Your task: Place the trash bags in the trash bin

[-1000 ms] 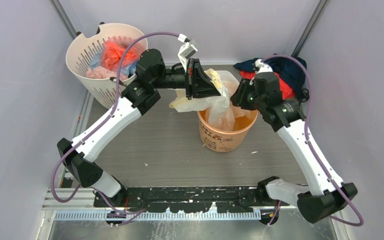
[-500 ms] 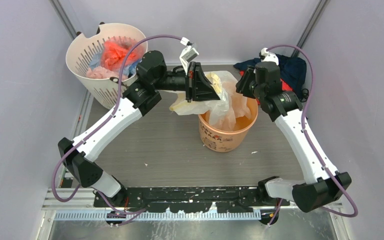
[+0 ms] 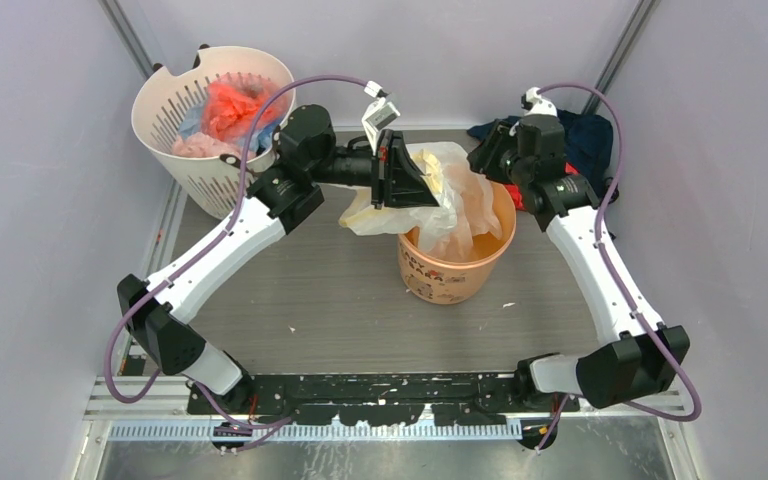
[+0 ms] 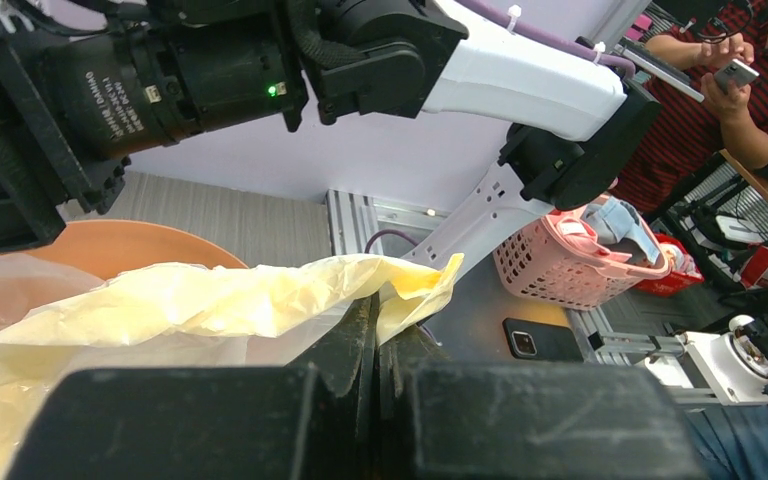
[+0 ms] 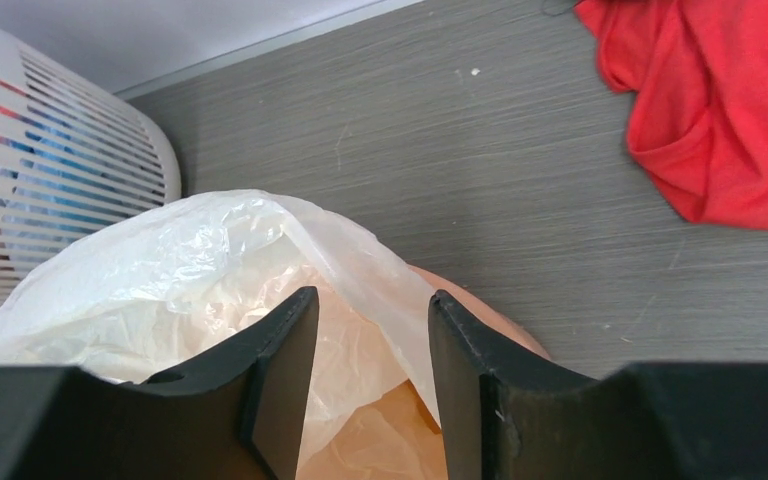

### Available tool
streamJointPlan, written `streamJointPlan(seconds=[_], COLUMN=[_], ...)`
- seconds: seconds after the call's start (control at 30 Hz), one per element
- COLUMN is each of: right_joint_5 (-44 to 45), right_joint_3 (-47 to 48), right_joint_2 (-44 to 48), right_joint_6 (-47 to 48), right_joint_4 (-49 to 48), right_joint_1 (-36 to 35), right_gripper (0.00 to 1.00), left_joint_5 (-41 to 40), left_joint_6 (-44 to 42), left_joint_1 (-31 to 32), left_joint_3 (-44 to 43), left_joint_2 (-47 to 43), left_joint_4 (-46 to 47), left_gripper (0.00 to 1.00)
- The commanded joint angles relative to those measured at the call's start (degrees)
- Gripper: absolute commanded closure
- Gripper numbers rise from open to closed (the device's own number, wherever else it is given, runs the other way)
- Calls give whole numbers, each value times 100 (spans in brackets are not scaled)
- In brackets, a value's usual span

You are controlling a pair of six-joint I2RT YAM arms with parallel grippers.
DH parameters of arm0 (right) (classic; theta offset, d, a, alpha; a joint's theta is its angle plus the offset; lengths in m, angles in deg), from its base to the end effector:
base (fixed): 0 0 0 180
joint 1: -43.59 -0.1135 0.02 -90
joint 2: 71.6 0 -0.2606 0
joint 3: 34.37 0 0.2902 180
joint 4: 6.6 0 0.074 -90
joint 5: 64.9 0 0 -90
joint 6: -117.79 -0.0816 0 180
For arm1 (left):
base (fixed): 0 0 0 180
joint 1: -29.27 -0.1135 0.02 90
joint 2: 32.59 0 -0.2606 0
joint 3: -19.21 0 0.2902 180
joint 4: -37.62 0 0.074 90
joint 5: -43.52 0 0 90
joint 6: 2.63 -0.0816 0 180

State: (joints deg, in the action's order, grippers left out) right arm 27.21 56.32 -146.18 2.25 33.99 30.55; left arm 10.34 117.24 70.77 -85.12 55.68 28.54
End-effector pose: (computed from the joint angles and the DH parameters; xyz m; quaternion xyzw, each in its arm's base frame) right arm 0.3622 0.0808 0.3808 0.1014 0.8347 0.1641 0.5158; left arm 0.2609 -0.3220 0.4687 0.4135 0.5438 -0.6403 0.3510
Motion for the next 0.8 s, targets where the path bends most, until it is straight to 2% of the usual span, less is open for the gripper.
streamJointPlan(seconds=[0.0, 0.13, 0.2, 0.27, 0.33, 0.47, 0.77], right_joint_5=[-615, -801, -981, -1088, -1075, -1108, -1040], right_joint_3=[-75, -80, -95, -125, -181, -276, -730], right_joint_2=[-77, -188, -219, -201, -140, 0, 442], right_joint_6=[49, 71, 68, 71, 86, 160, 190], right_joint_4=[-579, -579, -597, -595, -550, -329, 517], right_joint_1=[18, 16, 18, 18, 17, 19, 17], right_gripper=[49, 49, 53, 64, 81, 95, 99], left_joint_5=[144, 162, 167, 174, 176, 179, 189], left_joint_6=[-24, -30, -27, -27, -30, -46, -150], left_joint_1=[-20, -23, -19, -19, -19, -27, -25], left_joint_3=[-65, -110, -127, -136, -147, -162, -382], left_joint_2=[-230, -196, -181, -176, -170, -168, -70], left_joint_4=[96, 75, 67, 62, 58, 37, -134], left_gripper=[100, 100, 100, 100, 100, 100, 100])
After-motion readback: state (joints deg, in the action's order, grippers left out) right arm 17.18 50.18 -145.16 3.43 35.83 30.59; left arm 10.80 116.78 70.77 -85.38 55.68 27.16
